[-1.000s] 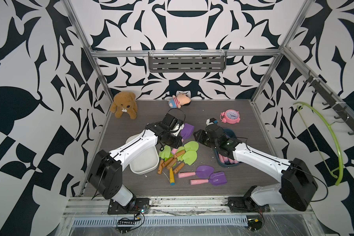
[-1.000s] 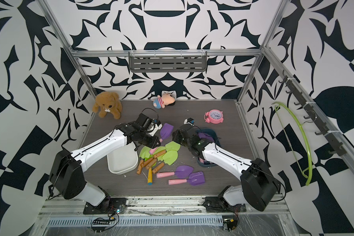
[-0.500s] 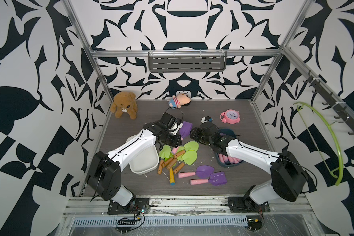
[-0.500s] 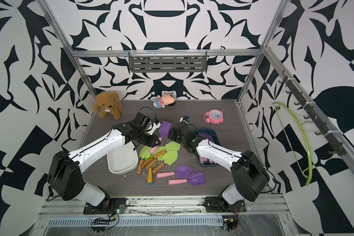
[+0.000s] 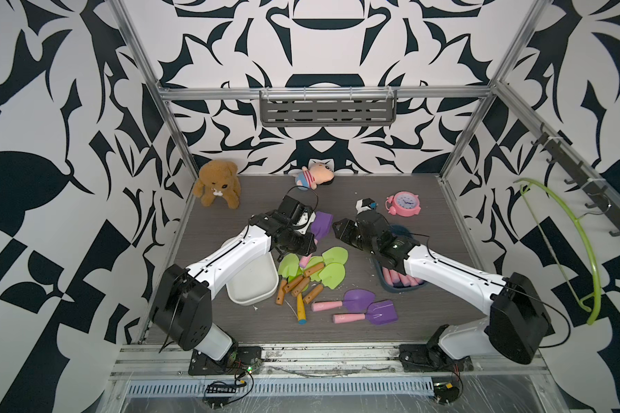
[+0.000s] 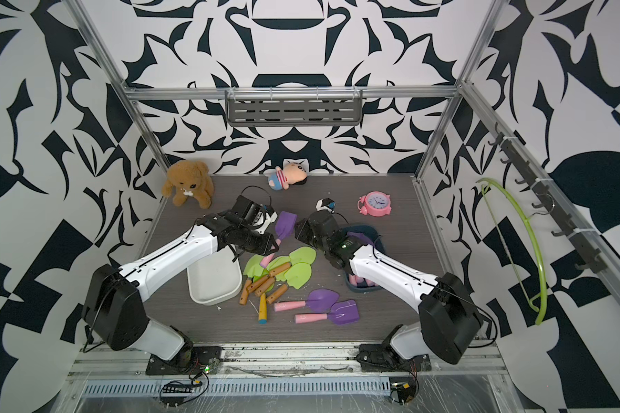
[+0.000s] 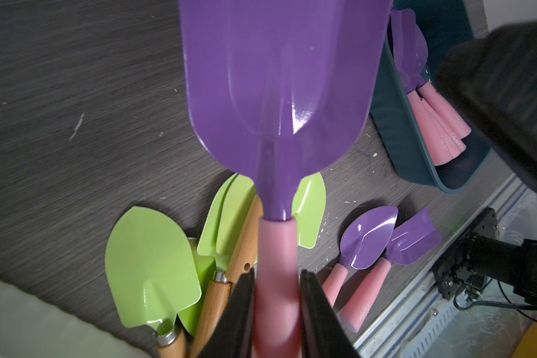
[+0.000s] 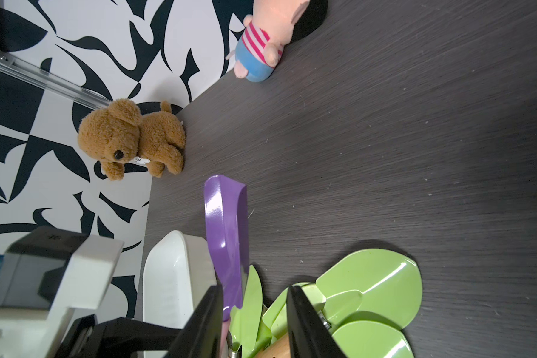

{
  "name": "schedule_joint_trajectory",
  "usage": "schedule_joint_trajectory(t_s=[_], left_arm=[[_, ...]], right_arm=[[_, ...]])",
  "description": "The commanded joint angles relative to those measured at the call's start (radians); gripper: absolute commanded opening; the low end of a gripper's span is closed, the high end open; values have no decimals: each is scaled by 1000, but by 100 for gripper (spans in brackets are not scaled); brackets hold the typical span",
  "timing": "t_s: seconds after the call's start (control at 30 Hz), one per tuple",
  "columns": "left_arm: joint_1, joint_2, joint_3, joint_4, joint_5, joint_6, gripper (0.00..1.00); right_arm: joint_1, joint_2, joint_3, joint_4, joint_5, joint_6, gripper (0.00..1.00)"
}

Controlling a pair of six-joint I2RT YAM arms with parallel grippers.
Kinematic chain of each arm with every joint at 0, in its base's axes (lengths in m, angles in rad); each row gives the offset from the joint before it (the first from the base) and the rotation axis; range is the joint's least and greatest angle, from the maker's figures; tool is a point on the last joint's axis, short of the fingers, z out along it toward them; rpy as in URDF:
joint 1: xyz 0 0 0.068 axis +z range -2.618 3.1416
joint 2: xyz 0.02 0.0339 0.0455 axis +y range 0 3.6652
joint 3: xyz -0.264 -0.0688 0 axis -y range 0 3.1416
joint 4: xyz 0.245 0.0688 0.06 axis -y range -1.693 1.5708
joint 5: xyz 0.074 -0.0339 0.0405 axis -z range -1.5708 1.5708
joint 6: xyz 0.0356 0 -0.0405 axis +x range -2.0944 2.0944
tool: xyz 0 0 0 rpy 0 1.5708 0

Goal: Sort the small shovels by color and place them into the storage box
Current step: Pick up the shovel from the center of the board.

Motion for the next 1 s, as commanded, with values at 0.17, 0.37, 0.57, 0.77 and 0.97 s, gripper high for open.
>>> schedule_joint_trajectory(t_s=[0.17, 0.37, 0.57, 0.77, 0.97], left_arm=[[4, -13, -7, 24, 57, -12, 0], [4, -14, -4, 27, 91, -19, 0], [4, -13, -6, 31, 120, -22, 0], [6, -16, -4, 32, 138, -10, 6], [63, -39, -7, 45, 220, 22, 66]], right_arm=[[10, 63, 69, 69, -31, -4, 39], [13, 102, 93, 89, -41, 0, 39], [24, 138, 110, 127, -59, 9, 9], [27, 124, 103, 126, -59, -28, 0], [27, 49, 116, -18, -42, -261, 0]])
